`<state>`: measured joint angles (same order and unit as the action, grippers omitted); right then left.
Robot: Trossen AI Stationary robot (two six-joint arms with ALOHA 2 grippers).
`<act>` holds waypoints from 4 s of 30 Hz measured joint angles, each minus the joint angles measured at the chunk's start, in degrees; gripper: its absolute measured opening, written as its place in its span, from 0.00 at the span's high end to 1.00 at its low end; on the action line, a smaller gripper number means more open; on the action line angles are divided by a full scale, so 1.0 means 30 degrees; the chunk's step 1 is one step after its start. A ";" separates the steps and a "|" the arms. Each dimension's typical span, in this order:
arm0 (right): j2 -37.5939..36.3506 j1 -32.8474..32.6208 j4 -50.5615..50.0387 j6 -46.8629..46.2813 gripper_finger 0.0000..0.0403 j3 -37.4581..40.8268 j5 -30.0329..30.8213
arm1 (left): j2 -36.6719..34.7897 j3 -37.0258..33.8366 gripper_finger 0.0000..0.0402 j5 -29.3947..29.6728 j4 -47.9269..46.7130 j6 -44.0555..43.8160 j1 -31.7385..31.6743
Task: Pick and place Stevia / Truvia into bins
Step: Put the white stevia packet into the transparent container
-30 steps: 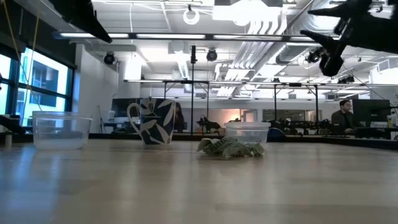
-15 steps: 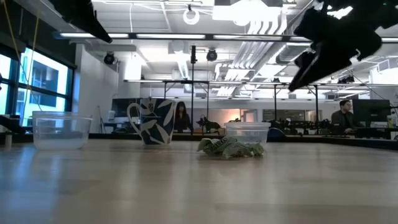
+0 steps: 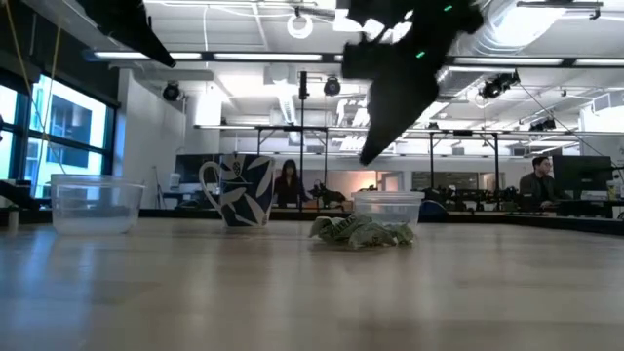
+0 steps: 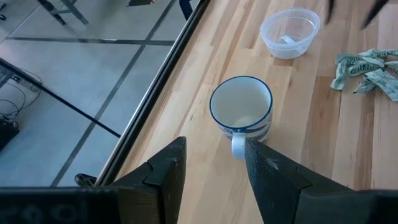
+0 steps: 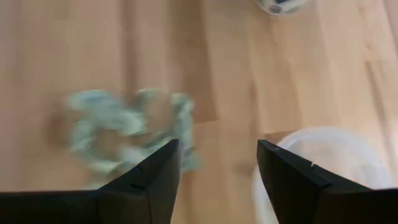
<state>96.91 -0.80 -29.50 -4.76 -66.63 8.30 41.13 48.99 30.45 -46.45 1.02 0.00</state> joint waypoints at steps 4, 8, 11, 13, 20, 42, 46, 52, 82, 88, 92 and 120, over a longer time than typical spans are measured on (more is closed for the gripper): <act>0.1958 0.0306 -0.1063 0.1338 0.53 -0.2290 -0.0440 | -0.0004 0.0000 0.50 -0.0002 0.0004 0.0000 0.0004; 0.3690 0.0188 -0.1982 0.2380 0.54 -0.3303 -0.0837 | 0.0003 0.0000 0.50 0.0003 0.0004 0.0000 -0.0004; 0.4284 -0.0236 -0.1872 0.2836 0.54 -0.3839 -0.0024 | -0.0004 0.0000 0.50 0.0004 0.0004 0.0000 -0.0004; 0.4660 -0.0439 -0.1972 0.2726 0.54 -0.3814 0.0102 | -0.0002 0.0000 0.50 0.0004 0.0004 0.0000 -0.0004; 0.4815 -0.0611 -0.2228 0.1693 0.54 -0.3800 0.0044 | -0.0004 0.0000 0.50 -0.0004 0.0004 0.0000 -0.0004; 0.6242 -0.0070 -0.2148 0.0666 0.66 -0.3736 -0.1439 | 0.0000 0.0000 0.50 0.0003 0.0004 0.0003 0.0000; 0.6358 0.0201 -0.2018 0.0688 0.70 -0.3739 -0.2191 | -0.0002 0.0000 0.50 0.0002 0.0001 0.0000 0.0000; 0.7001 0.0555 -0.1856 0.0712 0.75 -0.3838 -0.4031 | -0.0004 0.0000 0.50 0.0000 0.0004 0.0000 0.0000; 0.7211 0.1764 -0.3556 -0.2933 0.98 -0.6222 -0.3442 | 0.0000 0.0000 0.50 -0.0004 -0.0004 0.0004 0.0000; 0.6518 0.1355 -0.5545 -0.2551 0.99 -0.9092 -0.2091 | 0.0002 0.0000 0.50 -0.0002 -0.0002 0.0000 -0.0004; 0.6066 0.1431 -0.7585 -0.2647 0.99 -1.0485 -0.1555 | 0.0004 0.0000 0.50 -0.0004 0.0004 0.0000 -0.0004; 0.6891 0.0946 -0.5810 -0.0466 0.72 -0.7532 -0.0463 | -0.0001 0.0000 0.50 0.0004 0.0004 0.0000 -0.0004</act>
<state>117.58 2.04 -46.93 -6.16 -89.23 6.91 41.13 48.99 30.46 -46.44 1.02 -0.01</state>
